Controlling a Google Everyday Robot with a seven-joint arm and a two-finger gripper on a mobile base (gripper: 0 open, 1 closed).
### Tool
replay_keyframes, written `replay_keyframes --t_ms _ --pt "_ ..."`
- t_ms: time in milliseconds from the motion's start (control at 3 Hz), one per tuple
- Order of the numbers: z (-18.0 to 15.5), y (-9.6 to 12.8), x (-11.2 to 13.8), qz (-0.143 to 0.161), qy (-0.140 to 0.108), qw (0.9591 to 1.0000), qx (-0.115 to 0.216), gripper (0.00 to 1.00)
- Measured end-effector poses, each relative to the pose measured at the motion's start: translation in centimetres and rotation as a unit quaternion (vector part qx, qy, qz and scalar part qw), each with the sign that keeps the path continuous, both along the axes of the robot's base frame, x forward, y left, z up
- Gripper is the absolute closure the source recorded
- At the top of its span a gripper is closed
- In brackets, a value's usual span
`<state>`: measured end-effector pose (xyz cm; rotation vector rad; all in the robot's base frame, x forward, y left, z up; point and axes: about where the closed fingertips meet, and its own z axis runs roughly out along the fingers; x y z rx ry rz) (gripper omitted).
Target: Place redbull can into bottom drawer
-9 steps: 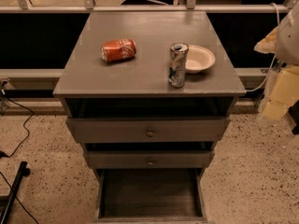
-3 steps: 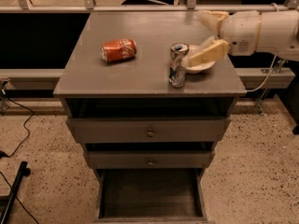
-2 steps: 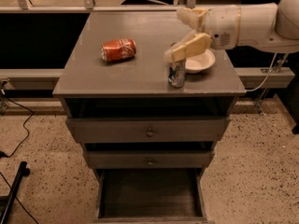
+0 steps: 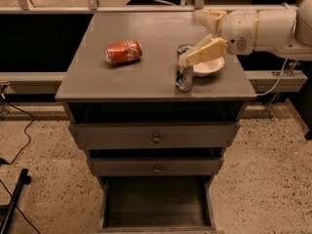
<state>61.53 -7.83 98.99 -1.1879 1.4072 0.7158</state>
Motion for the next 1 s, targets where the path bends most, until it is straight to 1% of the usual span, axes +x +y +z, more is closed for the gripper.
replay_keyframes --t_ms 333,667,1000 --pt "0.1 -2.7 0.8 -0.035 -0.029 0.999 0.003 0.0" --pt "-0.5 -4.5 1.4 -0.054 -0.033 0.998 0.006 0.0" --pt "-2.4 -5.0 2.1 -0.062 -0.02 0.9979 0.004 0.0"
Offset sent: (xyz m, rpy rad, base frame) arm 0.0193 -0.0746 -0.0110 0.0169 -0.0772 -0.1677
